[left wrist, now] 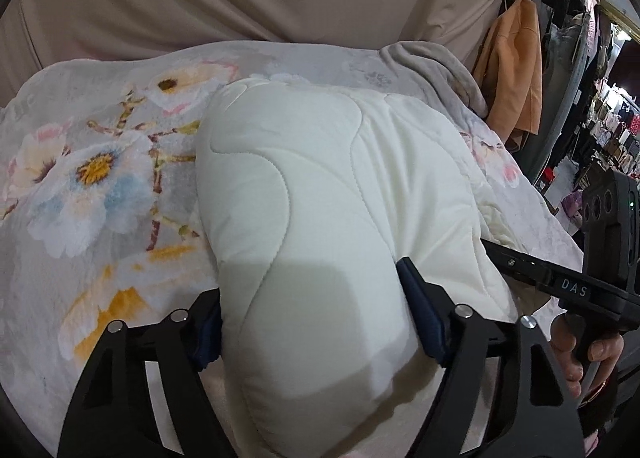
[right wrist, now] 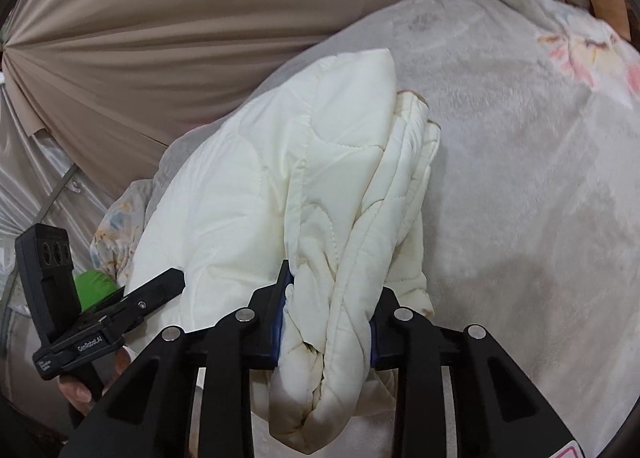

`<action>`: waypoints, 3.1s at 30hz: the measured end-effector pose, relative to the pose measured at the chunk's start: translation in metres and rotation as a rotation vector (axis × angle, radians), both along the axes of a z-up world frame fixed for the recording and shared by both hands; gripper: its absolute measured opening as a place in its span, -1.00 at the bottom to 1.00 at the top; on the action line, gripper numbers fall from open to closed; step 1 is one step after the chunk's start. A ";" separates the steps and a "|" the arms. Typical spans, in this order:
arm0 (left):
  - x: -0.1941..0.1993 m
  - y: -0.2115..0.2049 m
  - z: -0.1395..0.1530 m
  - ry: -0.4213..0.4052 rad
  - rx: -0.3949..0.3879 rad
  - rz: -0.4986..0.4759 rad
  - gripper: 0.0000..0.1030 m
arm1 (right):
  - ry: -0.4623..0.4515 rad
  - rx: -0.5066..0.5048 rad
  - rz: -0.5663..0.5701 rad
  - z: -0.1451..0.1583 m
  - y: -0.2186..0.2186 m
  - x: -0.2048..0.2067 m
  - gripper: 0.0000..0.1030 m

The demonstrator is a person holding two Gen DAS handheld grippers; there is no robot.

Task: Fold large clothes
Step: 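Grasp the bundle end with both tools and lift it, then fold the bundle end over and lower it, opening both tools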

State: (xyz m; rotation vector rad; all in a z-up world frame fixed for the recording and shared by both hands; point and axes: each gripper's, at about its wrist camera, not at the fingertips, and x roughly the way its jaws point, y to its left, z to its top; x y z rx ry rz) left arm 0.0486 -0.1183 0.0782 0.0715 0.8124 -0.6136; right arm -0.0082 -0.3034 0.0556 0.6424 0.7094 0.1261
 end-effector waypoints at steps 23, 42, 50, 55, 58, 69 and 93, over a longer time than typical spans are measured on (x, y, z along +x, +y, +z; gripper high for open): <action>-0.038 0.045 0.175 -0.568 -0.233 -0.081 0.16 | -0.522 -0.281 -0.086 0.190 0.039 -0.035 -0.46; 0.136 0.162 0.101 -0.569 -0.261 0.155 0.26 | -0.464 -0.165 0.107 0.133 0.125 0.190 -0.43; 0.165 0.177 -0.011 -0.374 -0.098 0.195 0.45 | -0.180 -0.033 0.192 -0.016 0.141 0.237 -0.35; 0.159 0.196 -0.025 -0.240 -0.129 0.215 0.57 | -0.132 0.033 0.246 -0.027 0.137 0.227 -0.23; 0.150 0.207 -0.034 -0.172 -0.163 0.215 0.58 | -0.110 0.079 0.270 -0.033 0.139 0.218 -0.16; 0.138 0.204 -0.031 -0.132 -0.080 0.274 0.50 | -0.106 -0.075 0.230 -0.004 0.161 0.208 -0.32; 0.097 0.198 0.052 -0.312 0.042 0.422 0.67 | -0.145 -0.173 0.089 0.058 0.157 0.232 0.03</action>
